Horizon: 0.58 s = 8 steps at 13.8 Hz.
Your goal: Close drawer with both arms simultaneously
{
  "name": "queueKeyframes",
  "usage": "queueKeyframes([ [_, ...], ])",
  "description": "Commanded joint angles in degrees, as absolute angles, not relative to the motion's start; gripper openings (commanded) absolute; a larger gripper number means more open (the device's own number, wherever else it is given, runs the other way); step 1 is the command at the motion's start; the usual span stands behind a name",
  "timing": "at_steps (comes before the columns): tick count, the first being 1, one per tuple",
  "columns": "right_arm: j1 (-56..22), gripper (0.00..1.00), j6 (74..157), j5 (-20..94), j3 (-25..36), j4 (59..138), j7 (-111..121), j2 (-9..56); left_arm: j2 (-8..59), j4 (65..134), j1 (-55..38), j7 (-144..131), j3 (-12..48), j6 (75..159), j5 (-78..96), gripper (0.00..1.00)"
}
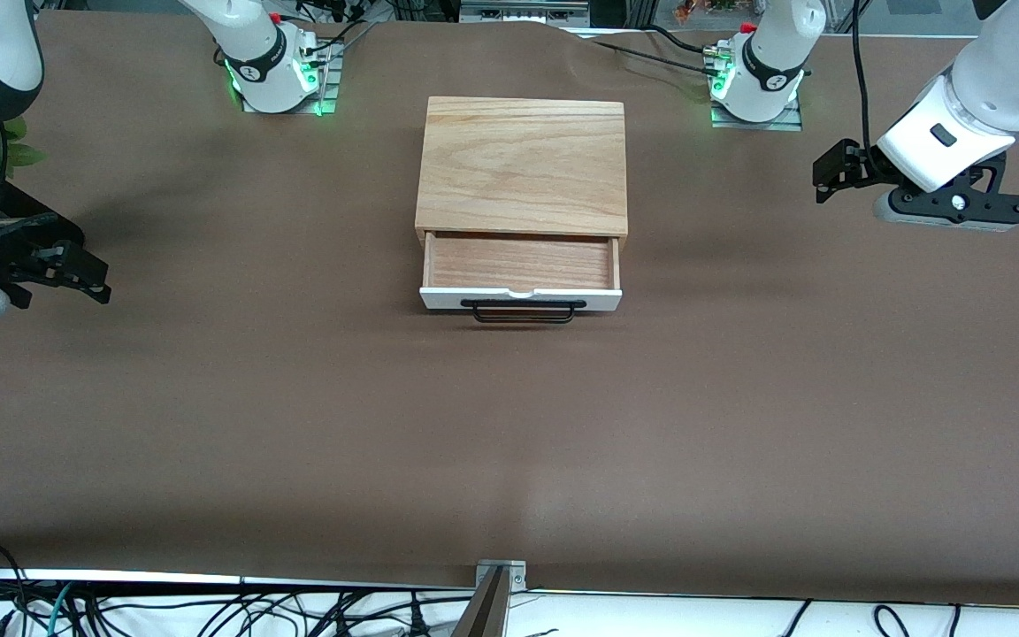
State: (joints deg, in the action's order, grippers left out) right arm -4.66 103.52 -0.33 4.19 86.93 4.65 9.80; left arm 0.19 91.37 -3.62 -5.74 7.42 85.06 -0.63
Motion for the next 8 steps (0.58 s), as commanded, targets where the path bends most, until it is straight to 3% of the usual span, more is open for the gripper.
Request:
queueKeyframes([
  [1, -4.7, 1.00, 103.2, -0.4, 4.0, 86.0, 4.5, 10.6, -0.2, 90.5, -3.7, -5.7, 7.5, 83.8, -1.6, 1.00],
  [8, -9.0, 1.00, 106.0, -0.3, 2.6, 85.9, 3.8, 13.4, -0.2, 90.4, -3.7, -5.4, 7.3, 83.8, -1.4, 1.00],
])
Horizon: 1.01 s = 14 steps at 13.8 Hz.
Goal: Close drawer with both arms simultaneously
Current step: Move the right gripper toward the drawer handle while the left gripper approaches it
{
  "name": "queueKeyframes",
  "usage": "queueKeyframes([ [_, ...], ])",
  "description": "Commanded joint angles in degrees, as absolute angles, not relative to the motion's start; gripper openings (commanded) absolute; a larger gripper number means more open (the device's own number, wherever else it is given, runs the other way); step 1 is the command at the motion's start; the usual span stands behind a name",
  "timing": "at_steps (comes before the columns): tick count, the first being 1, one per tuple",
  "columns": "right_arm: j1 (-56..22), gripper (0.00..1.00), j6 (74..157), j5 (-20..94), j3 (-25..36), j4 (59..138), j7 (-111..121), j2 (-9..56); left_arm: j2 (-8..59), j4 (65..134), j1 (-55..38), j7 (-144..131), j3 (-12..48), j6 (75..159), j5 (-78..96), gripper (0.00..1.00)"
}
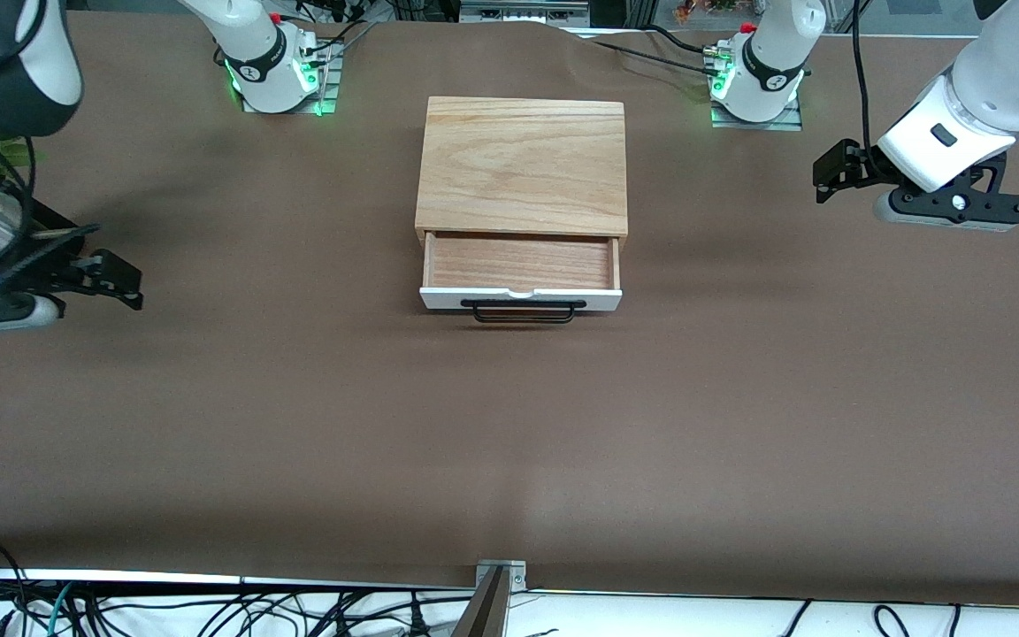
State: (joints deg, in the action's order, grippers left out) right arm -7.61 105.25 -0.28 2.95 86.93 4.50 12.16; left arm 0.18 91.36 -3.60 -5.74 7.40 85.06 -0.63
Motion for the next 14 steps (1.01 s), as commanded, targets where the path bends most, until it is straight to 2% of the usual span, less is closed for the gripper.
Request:
queueKeyframes([
  [1, -9.4, 1.00, 106.7, -0.3, 2.6, 85.9, 3.8, 14.0, -0.1, 90.4, -3.8, -5.4, 7.3, 83.8, -1.4, 1.00],
  [5, -10.6, 1.00, 110.2, 3.8, 2.6, 85.9, 3.9, 16.7, -0.1, 90.4, -3.7, -5.3, 7.3, 83.8, -1.4, 1.00],
  [14, -18.0, 1.00, 122.9, 4.1, 2.5, 85.9, 3.8, 23.8, -0.1, 90.4, -3.7, -5.5, 7.4, 83.8, -1.4, 1.00],
])
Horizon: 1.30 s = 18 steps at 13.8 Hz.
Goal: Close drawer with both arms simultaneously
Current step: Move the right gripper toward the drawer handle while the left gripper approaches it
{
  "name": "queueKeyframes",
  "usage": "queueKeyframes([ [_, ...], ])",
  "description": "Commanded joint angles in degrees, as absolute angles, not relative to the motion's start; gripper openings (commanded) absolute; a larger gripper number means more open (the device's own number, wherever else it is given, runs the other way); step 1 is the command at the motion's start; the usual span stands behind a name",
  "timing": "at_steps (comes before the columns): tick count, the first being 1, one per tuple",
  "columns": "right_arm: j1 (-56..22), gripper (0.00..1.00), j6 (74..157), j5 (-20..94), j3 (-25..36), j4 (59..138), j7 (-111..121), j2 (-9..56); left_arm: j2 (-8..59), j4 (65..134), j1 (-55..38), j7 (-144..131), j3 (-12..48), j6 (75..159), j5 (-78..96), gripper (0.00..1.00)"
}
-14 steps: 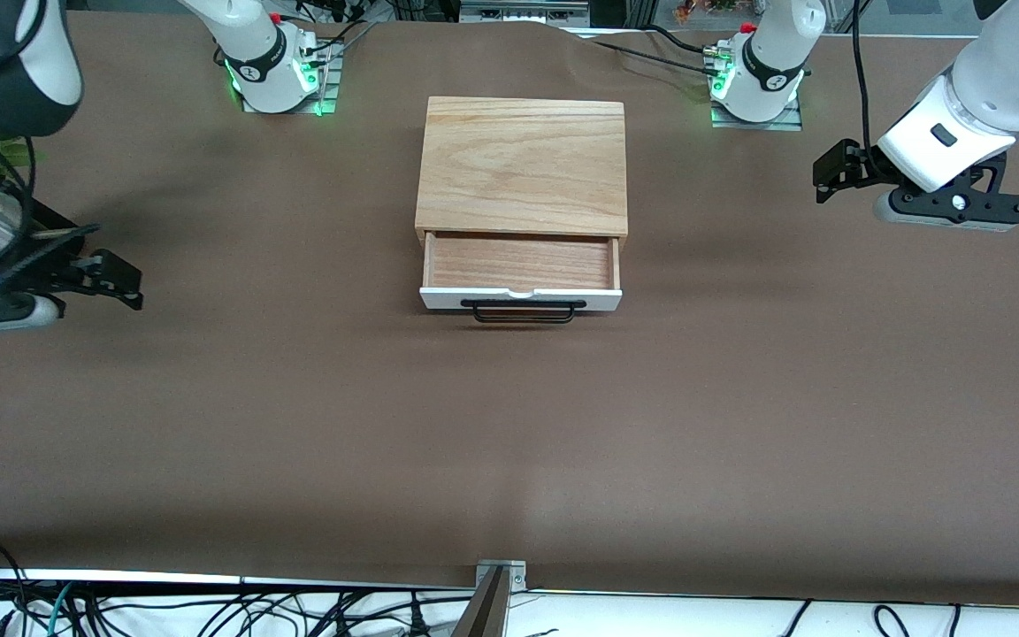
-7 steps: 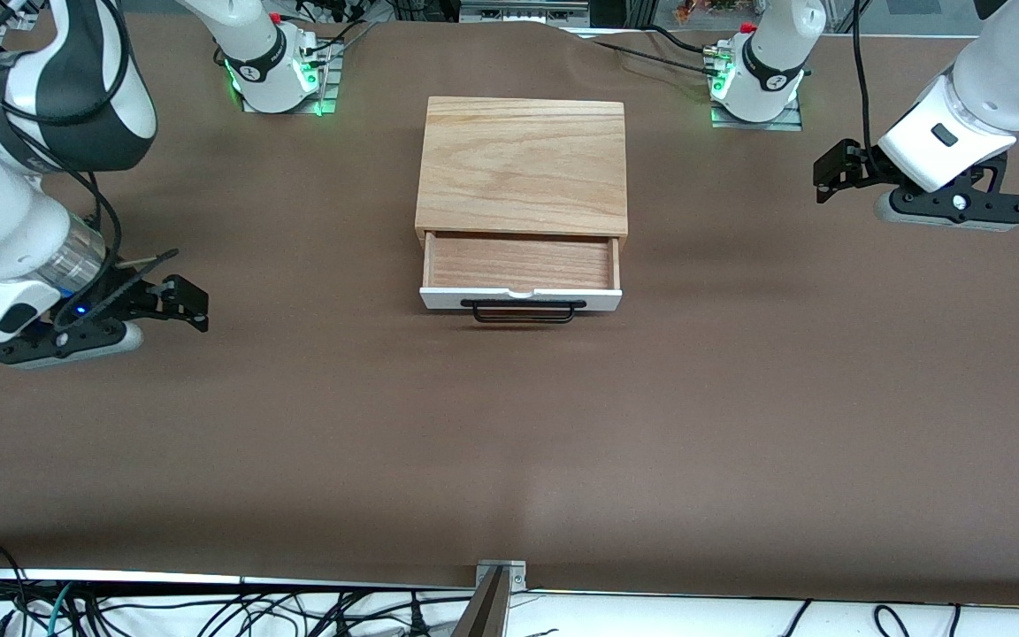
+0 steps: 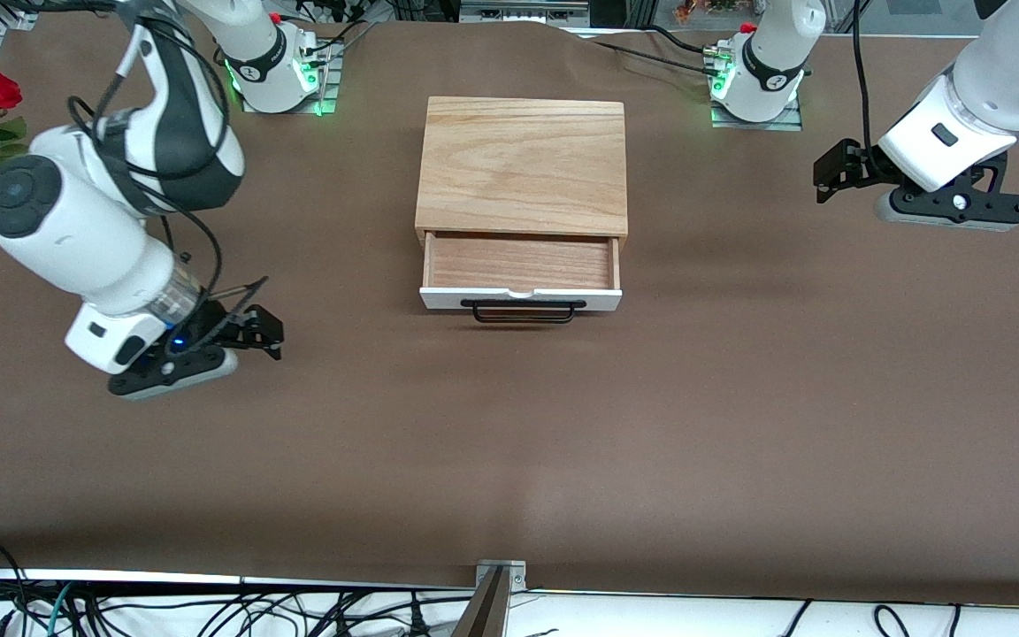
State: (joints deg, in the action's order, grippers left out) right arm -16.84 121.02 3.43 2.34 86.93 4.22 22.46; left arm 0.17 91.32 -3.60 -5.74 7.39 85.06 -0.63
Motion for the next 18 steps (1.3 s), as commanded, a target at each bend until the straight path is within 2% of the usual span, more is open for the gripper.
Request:
queueKeyframes([
  [1, -18.5, 1.00, 123.9, 4.2, 2.5, 85.9, 3.8, 24.4, -0.1, 90.4, -3.8, -5.5, 7.4, 83.8, -1.4, 1.00],
  [5, -18.6, 1.00, 126.6, 18.6, 1.8, 85.9, 4.0, 27.0, 0.0, 90.4, -3.9, -4.9, 7.4, 83.8, -1.2, 1.00],
  [8, -20.6, 1.00, 127.3, 19.5, 1.8, 85.9, 4.0, 28.8, 1.5, 90.4, -4.8, -4.9, 10.5, 83.9, -1.1, 1.00],
  [11, -22.7, 1.00, 130.2, 19.9, 1.8, 85.8, 3.9, 30.8, 6.3, 89.7, -4.8, -4.9, 12.3, 85.2, 6.6, 1.00],
  [13, -24.0, 1.00, 131.0, 19.9, 1.8, 85.7, 3.9, 32.1, 11.2, 85.1, -5.4, -4.9, 12.7, 85.9, 7.6, 1.00],
  [15, -25.0, 1.00, 130.9, 20.9, 1.8, 84.5, 3.9, 33.7, 14.1, 84.0, -6.9, -4.9, 13.0, 86.8, 9.6, 1.00],
  [18, -26.5, 1.00, 130.9, 25.5, 1.8, 83.1, 4.0, 35.9, 19.0, 84.5, -7.6, -5.1, 13.1, 93.0, 16.5, 1.00],
])
